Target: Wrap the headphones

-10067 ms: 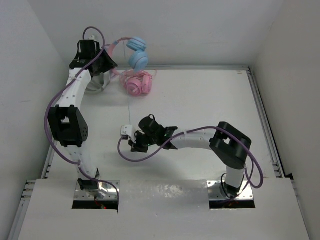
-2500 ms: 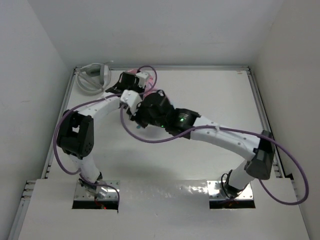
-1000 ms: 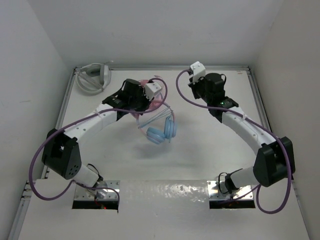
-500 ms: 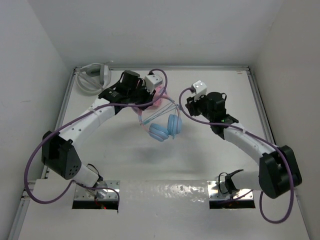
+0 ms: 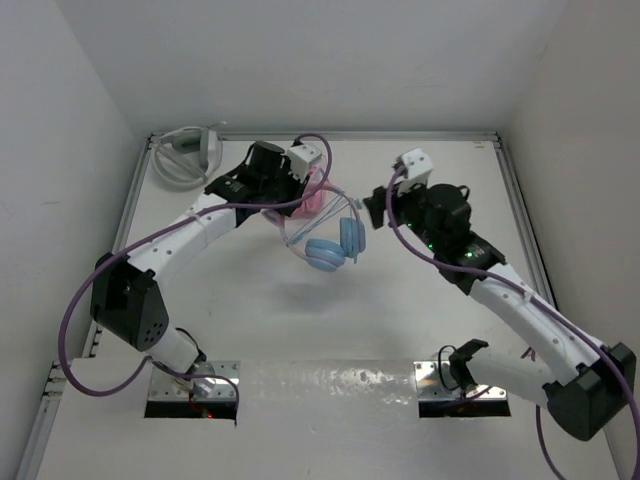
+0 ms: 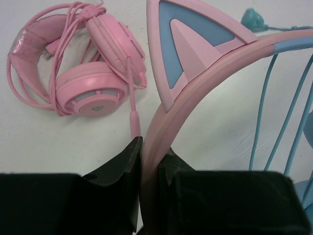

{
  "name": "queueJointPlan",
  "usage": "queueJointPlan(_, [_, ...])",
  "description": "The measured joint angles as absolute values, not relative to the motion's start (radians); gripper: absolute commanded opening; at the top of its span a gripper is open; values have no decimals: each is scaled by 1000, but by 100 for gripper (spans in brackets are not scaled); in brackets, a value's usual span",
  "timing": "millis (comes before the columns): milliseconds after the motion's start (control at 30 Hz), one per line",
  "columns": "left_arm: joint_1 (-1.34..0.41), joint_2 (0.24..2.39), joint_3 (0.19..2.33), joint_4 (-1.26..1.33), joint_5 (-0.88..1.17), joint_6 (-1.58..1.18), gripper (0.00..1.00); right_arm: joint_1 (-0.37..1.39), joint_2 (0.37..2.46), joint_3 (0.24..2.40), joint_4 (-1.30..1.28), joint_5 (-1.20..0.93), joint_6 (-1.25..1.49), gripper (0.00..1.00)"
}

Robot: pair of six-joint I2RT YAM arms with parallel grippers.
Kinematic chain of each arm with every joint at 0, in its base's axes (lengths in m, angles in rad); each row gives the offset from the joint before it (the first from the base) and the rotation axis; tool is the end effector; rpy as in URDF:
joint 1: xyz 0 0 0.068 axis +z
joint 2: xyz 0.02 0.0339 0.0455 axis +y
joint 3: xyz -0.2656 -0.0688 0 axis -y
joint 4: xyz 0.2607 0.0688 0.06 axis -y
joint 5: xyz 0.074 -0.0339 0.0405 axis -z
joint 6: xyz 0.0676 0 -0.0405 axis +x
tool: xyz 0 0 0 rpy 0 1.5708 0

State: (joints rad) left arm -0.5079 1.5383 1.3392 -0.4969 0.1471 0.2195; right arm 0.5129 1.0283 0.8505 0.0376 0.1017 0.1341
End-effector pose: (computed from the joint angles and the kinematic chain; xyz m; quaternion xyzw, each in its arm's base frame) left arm 0.3332 -0.1968 0.2959 0.3505 0.8332 -0.1266 0.4085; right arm 0.2560 0.1363 0.3342 -0.1092 0.7467 0.1718 0.6332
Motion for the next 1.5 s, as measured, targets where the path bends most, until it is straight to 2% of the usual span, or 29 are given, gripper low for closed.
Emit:
queueJointPlan(167, [-508, 1568, 1341, -487, 89, 189, 0, 681, 1163, 876, -26, 118, 126, 81])
queueJointPlan(267, [-508, 1576, 1341, -489, 67, 184, 0, 691, 1250, 916, -51, 139, 132, 80])
queueJointPlan(433, [-508, 1577, 1341, -486, 46, 176, 0, 690, 1351, 965, -60, 175, 133, 78])
queueJointPlan(533, [-508, 1577, 1341, -482, 37, 174, 0, 690, 1392, 981, -65, 184, 135, 70])
queueJointPlan(633, [-508, 1577, 1341, -481, 33, 170, 0, 691, 1418, 994, -84, 179, 139, 47])
queueJointPlan(667, [-508, 1577, 1341, -482, 31, 167, 0, 690, 1424, 1000, -94, 185, 140, 23])
queueJointPlan(733, [-506, 1577, 1341, -499, 30, 158, 0, 686, 1437, 1016, -114, 232, 156, 0])
queueJointPlan(867, [-508, 1579, 1341, -490, 27, 134, 0, 678, 1460, 1047, -145, 257, 168, 0])
queueJointPlan(900, [-508, 1579, 1342, -491, 27, 132, 0, 682, 1463, 1055, -154, 263, 170, 5])
queueJointPlan(933, [-508, 1579, 1342, -490, 28, 130, 0, 683, 1467, 1062, -160, 269, 172, 50])
queueJointPlan(967, [-508, 1579, 1342, -490, 28, 126, 0, 683, 1471, 1070, -168, 274, 178, 67])
queueJointPlan(1000, [-508, 1579, 1342, -482, 27, 123, 0, 682, 1476, 1078, -179, 272, 179, 75])
queueJointPlan(1033, [-508, 1579, 1343, -475, 31, 124, 0, 683, 1481, 1083, -192, 273, 180, 78])
queueJointPlan(1133, [-508, 1580, 1344, -474, 37, 125, 0, 680, 1497, 1095, -215, 277, 179, 76])
queueJointPlan(1233, [-506, 1580, 1344, -474, 36, 123, 0, 677, 1520, 1124, -246, 274, 184, 62])
queueJointPlan(1267, [-504, 1580, 1344, -473, 36, 121, 0, 677, 1525, 1133, -251, 269, 188, 46])
queueJointPlan(1367, [-502, 1580, 1344, -467, 30, 119, 0, 678, 1532, 1147, -259, 256, 200, 18])
queueJointPlan(1400, [-503, 1580, 1344, -470, 30, 120, 0, 677, 1533, 1147, -260, 257, 208, 2])
queueJointPlan(1500, [-506, 1580, 1344, -475, 30, 122, 0, 665, 1535, 1148, -273, 253, 223, 0])
